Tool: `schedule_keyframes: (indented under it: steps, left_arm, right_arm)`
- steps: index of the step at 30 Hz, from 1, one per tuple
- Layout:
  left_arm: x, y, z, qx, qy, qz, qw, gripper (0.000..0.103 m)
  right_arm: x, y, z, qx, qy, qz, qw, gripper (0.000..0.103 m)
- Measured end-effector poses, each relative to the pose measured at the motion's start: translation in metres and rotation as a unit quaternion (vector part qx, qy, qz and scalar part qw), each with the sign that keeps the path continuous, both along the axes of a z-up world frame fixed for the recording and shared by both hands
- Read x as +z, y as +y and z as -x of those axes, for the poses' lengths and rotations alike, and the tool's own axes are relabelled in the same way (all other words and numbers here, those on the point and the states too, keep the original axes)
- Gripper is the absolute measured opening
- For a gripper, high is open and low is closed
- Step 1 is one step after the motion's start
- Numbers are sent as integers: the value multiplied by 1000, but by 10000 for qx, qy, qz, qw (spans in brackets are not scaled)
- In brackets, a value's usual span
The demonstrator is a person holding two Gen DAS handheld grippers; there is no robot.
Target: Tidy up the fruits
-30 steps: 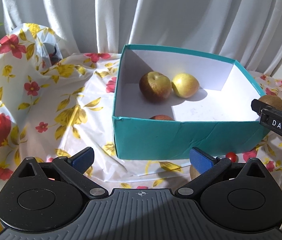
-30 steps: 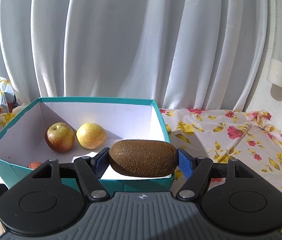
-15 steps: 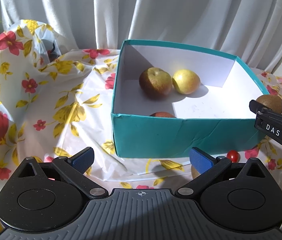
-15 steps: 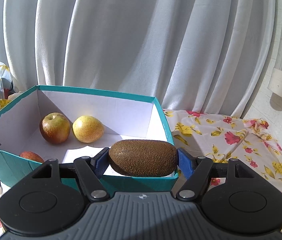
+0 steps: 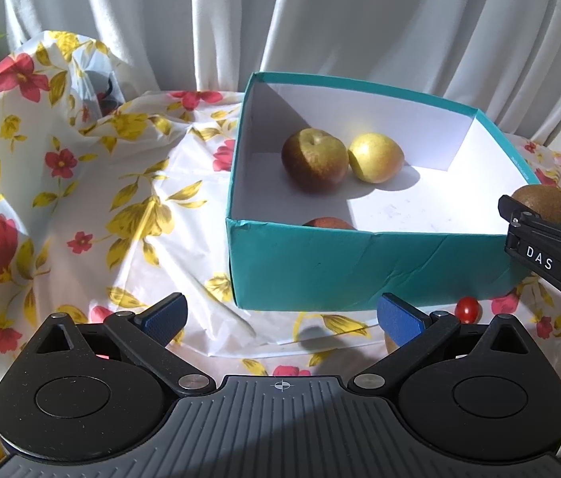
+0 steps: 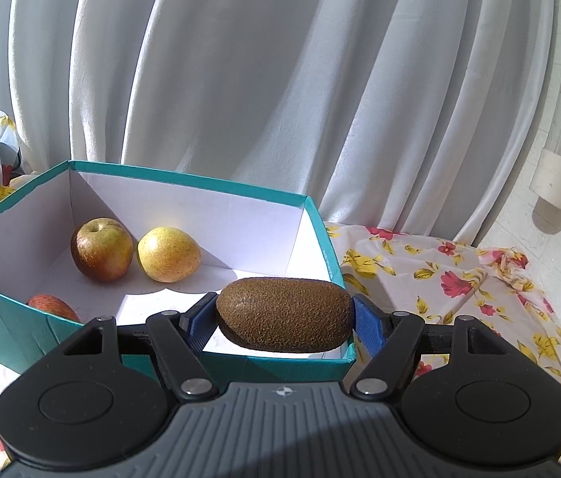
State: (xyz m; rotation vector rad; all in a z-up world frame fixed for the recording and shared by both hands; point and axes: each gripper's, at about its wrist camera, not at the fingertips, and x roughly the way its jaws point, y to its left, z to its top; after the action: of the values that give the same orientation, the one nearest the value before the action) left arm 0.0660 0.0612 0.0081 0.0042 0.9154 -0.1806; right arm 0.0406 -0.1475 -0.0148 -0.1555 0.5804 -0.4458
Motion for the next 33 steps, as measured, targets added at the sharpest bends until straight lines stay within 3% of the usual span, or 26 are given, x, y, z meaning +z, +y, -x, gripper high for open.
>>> schedule_keyframes:
  steps: [16, 19, 25, 33]
  left_arm:
    - [-1, -4, -1, -47, 35, -23, 10000, 103]
    - [-4, -2, 2, -32, 57, -81, 9999, 103]
    - [-9, 6, 8, 66, 65, -66, 9999, 103]
    - [-14, 8, 26, -365, -56, 244, 9990, 103]
  right_arm:
    - [1, -1, 0, 60, 45, -3, 10000, 72]
    - [5, -2, 3, 59, 8, -89, 9999, 80]
    - [28, 0, 34, 110, -537, -237, 9982, 98]
    - [45, 11, 80, 46, -835, -519, 9951, 101]
